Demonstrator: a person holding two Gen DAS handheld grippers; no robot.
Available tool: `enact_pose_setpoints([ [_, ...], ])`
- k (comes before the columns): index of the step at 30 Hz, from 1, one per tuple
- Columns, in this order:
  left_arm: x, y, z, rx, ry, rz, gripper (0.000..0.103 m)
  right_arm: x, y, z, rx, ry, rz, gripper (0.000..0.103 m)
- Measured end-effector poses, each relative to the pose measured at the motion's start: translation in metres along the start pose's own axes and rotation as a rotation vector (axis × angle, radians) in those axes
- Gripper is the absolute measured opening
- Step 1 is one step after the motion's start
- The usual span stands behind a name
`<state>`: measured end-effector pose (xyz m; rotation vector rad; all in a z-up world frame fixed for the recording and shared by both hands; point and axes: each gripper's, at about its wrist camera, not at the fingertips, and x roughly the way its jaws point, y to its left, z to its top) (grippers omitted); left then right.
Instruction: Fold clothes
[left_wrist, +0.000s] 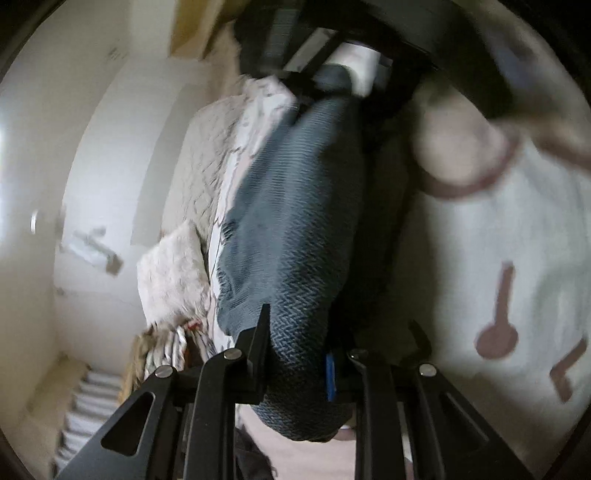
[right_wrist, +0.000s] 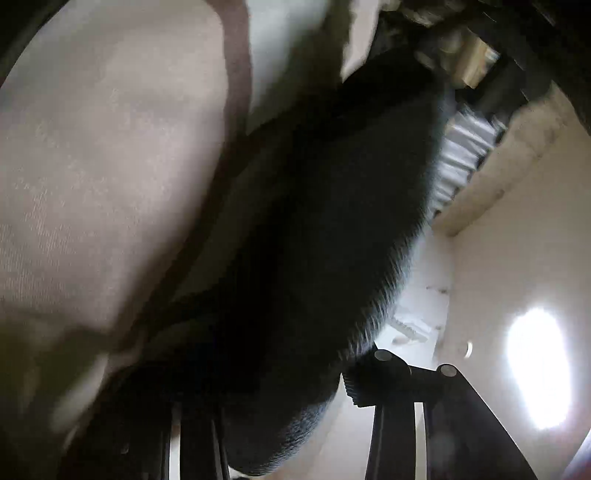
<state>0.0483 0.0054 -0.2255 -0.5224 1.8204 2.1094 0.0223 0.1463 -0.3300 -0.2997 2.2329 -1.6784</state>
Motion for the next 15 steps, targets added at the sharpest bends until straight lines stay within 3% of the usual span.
enact_pose_setpoints([
  [2, 0.002, -0.015, -0.002, 0.075, -0.006, 0.034, 0.023, 0.000, 0.004, -0.003, 0.014, -0.011, -0.016, 0.040],
  [6, 0.004, -0.048, -0.007, 0.232, -0.010, 0.129, 0.036, 0.000, 0.003, -0.006, 0.045, -0.004, -0.034, 0.040],
  [8, 0.002, -0.064, -0.011, 0.302, -0.026, 0.199, 0.036, 0.000, 0.003, -0.008, 0.049, -0.003, -0.056, 0.040],
  [15, 0.022, -0.070, 0.000, 0.332, 0.074, 0.229, 0.036, -0.010, 0.008, -0.011, 0.069, -0.013, -0.058, 0.040],
])
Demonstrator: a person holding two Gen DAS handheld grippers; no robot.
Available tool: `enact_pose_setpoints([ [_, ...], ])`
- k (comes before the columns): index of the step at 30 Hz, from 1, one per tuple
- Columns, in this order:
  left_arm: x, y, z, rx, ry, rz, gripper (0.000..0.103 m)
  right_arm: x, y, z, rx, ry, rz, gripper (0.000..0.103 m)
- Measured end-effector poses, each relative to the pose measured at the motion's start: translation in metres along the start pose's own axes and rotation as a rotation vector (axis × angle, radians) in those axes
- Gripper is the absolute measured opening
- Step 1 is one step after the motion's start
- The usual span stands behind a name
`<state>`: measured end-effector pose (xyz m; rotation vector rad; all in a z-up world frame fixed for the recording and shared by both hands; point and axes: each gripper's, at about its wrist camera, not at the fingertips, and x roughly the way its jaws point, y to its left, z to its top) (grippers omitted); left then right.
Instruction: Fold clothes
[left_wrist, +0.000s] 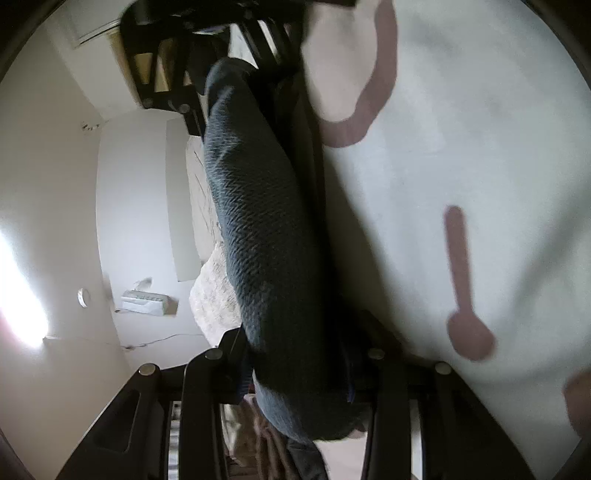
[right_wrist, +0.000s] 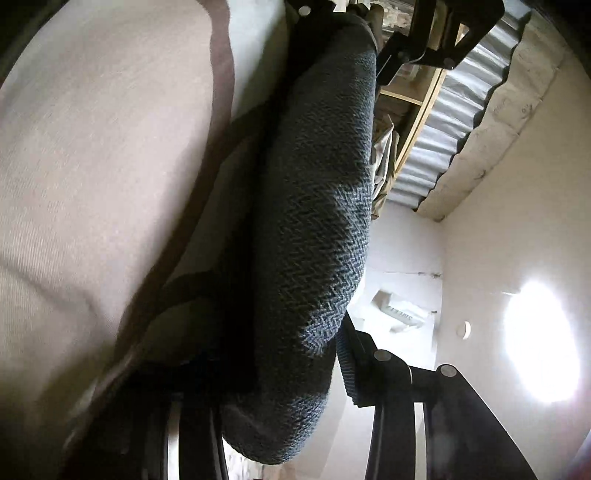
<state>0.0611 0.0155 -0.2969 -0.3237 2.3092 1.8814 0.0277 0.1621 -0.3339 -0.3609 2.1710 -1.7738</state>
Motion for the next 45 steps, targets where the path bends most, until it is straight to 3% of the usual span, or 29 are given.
enact_pose_setpoints([
  [10, 0.022, -0.002, 0.012, 0.039, 0.052, -0.002, 0.037, -0.006, 0.005, 0.003, 0.010, -0.003, 0.017, 0.040],
  [12, 0.013, -0.002, 0.009, 0.029, 0.035, 0.041, 0.046, -0.007, 0.003, 0.001, 0.003, -0.003, 0.019, 0.040],
  [15, -0.001, -0.005, -0.002, 0.035, 0.000, 0.059, 0.047, -0.009, 0.003, -0.003, 0.012, 0.002, 0.030, 0.040],
  [17, -0.008, 0.003, -0.011, -0.016, -0.024, 0.055, 0.048, -0.007, 0.003, -0.003, 0.025, 0.010, 0.054, 0.040],
  [19, -0.015, 0.011, -0.019, -0.066, -0.047, 0.054, 0.067, -0.006, 0.004, -0.002, 0.031, 0.016, 0.081, 0.040],
  [25, -0.021, 0.015, -0.011, -0.112, -0.054, -0.026, 0.070, -0.002, 0.001, -0.002, 0.041, 0.016, 0.137, 0.035],
  [29, -0.017, 0.022, 0.007, -0.138, -0.083, -0.061, 0.070, 0.014, -0.050, -0.003, 0.270, 0.085, 0.324, 0.028],
  [33, -0.010, 0.034, 0.025, -0.186, -0.062, -0.085, 0.073, 0.035, -0.111, -0.016, 0.523, 0.133, 0.408, 0.027],
  [37, 0.001, 0.042, 0.026, -0.252, 0.013, -0.113, 0.079, 0.048, -0.133, -0.018, 0.660, 0.163, 0.477, 0.027],
  [40, 0.009, 0.042, 0.017, -0.249, 0.078, -0.103, 0.078, 0.043, -0.128, -0.017, 0.613, 0.151, 0.459, 0.027],
  [43, 0.008, 0.037, 0.011, -0.209, 0.073, -0.064, 0.075, 0.041, -0.112, -0.005, 0.495, 0.127, 0.416, 0.027],
  [45, 0.003, 0.029, 0.012, -0.143, 0.043, -0.033, 0.071, 0.028, -0.087, -0.002, 0.379, 0.101, 0.343, 0.027],
])
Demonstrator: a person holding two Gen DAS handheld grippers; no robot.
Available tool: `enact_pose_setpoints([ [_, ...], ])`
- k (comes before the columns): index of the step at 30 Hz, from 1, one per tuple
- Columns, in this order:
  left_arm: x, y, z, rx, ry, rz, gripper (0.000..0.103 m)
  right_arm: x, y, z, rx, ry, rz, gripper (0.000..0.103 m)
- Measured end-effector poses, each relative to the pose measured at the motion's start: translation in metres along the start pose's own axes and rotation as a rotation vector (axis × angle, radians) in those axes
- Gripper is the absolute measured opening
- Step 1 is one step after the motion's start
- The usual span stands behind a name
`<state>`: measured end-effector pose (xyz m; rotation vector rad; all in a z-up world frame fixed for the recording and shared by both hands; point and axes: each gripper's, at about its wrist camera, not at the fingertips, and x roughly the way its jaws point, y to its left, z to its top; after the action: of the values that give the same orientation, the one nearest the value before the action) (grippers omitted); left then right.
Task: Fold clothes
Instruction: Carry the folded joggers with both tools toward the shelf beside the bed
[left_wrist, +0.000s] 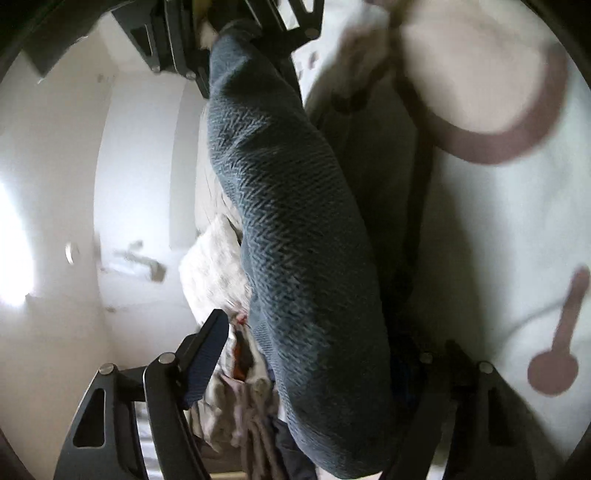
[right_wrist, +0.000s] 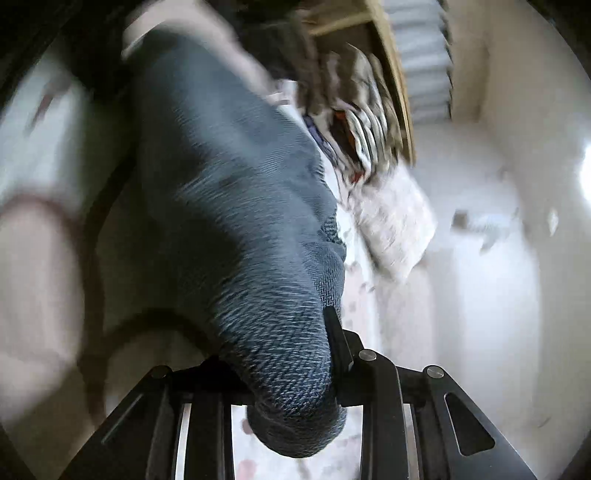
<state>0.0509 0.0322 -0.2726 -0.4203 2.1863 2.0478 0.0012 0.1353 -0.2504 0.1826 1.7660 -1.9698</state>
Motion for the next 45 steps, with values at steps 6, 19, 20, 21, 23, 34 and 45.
enact_pose_setpoints([
  [6, -0.013, -0.018, -0.009, 0.131, -0.061, 0.028, 0.060, -0.002, 0.054, -0.022, -0.285, -0.094, -0.212, 0.080],
  [19, 0.010, -0.003, -0.001, 0.009, 0.073, -0.153, 0.049, 0.004, 0.086, -0.032, -0.380, -0.080, -0.207, 0.039],
  [20, 0.010, -0.001, -0.001, 0.000, 0.079, -0.188, 0.043, 0.004, 0.084, -0.031, -0.378, -0.074, -0.194, 0.039],
  [21, 0.012, 0.001, -0.001, -0.009, 0.084, -0.220, 0.034, 0.005, 0.082, -0.030, -0.377, -0.067, -0.181, 0.032],
  [23, 0.016, 0.007, 0.001, -0.021, 0.084, -0.249, 0.029, 0.004, 0.076, -0.028, -0.359, -0.057, -0.145, 0.027],
  [34, 0.037, 0.133, -0.035, -0.553, 0.207, -0.255, 0.019, 0.003, -0.043, 0.026, -0.066, -0.005, -0.202, 0.022],
  [45, 0.036, 0.269, -0.132, -0.843, 0.293, -0.024, 0.020, 0.016, -0.195, 0.132, 0.156, -0.021, -0.329, 0.022],
])
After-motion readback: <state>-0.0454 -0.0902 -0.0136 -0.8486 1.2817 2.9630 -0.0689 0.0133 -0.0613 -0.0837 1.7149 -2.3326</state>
